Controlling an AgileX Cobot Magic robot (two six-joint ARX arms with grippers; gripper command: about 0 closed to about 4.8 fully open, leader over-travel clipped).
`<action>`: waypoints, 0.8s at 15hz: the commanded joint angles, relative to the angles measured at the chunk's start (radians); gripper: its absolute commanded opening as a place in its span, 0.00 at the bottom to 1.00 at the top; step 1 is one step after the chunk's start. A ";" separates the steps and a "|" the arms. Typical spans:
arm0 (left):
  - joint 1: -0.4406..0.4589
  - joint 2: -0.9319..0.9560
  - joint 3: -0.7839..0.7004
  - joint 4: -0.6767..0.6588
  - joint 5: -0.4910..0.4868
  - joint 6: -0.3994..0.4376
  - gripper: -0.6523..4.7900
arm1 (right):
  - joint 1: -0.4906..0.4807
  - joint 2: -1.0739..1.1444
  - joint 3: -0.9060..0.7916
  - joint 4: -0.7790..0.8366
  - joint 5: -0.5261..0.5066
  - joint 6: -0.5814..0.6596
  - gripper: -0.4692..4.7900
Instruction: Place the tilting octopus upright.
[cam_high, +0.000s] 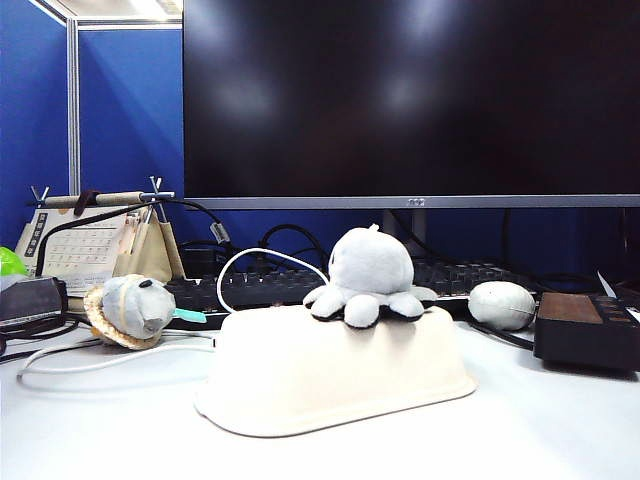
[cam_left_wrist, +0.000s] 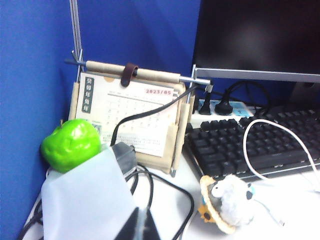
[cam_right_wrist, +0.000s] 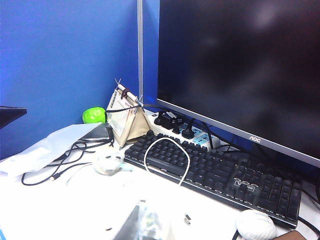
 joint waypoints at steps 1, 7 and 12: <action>0.001 -0.002 -0.022 0.032 -0.008 -0.001 0.11 | 0.000 -0.002 0.002 0.013 -0.003 0.003 0.08; 0.001 -0.008 -0.059 0.080 -0.024 0.002 0.11 | 0.000 -0.002 0.002 0.013 -0.003 0.003 0.08; 0.000 -0.008 -0.059 0.078 -0.022 0.002 0.11 | 0.000 -0.002 0.002 0.013 -0.003 0.003 0.08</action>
